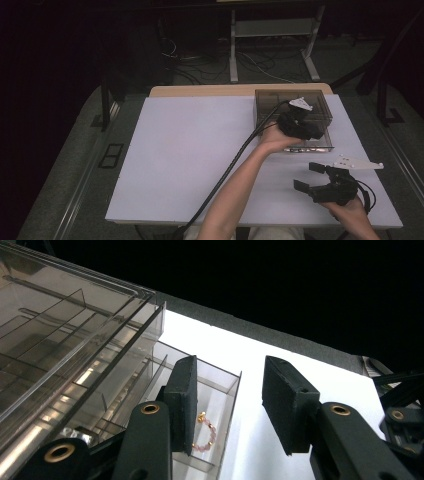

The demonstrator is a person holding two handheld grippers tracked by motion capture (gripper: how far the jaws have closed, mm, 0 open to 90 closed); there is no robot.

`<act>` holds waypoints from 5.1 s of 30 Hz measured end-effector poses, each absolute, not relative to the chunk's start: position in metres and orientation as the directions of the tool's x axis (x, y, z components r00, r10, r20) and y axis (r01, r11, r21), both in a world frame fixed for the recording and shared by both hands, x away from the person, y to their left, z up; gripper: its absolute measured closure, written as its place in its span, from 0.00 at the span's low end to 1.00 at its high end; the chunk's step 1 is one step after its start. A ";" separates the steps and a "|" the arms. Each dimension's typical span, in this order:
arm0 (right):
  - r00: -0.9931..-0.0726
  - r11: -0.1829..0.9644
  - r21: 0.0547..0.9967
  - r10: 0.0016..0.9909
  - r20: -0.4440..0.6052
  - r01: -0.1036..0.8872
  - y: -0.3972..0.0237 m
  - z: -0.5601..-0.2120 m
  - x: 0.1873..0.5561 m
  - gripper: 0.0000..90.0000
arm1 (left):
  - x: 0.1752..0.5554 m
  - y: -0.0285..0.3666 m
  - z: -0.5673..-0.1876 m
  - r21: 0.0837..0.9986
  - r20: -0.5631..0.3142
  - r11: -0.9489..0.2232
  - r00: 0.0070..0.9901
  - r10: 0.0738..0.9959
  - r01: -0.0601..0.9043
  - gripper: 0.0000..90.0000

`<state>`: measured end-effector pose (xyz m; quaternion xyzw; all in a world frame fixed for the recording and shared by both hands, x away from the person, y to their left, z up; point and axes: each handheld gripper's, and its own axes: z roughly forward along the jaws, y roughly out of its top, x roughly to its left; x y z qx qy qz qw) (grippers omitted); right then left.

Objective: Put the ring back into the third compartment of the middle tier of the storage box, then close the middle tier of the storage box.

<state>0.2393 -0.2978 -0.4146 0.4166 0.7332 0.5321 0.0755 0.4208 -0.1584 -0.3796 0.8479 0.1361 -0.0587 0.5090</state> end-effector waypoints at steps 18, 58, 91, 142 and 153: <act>-0.631 0.076 0.841 0.698 0.339 0.536 -0.299 -0.415 0.239 0.00 | 0.403 -0.143 -0.373 0.860 -0.223 -0.438 0.965 0.139 0.262 0.62; -0.632 0.083 0.843 0.701 0.330 0.532 -0.298 -0.416 0.240 0.00 | 0.372 -0.122 -0.393 0.834 -0.183 -0.501 0.972 0.145 0.232 0.99; -0.633 0.083 0.839 0.697 0.337 0.538 -0.298 -0.416 0.239 0.00 | 0.380 -0.119 -0.447 0.792 -0.247 -0.503 0.936 0.251 0.345 0.99; -0.639 0.088 0.839 0.691 0.337 0.538 -0.298 -0.416 0.240 0.00 | 0.396 -0.119 -0.453 0.817 -0.252 -0.429 0.908 0.335 0.385 0.99; -0.638 0.088 0.838 0.692 0.337 0.539 -0.297 -0.416 0.240 0.00 | 0.399 -0.119 -0.454 0.816 -0.266 -0.414 0.899 0.349 0.403 0.99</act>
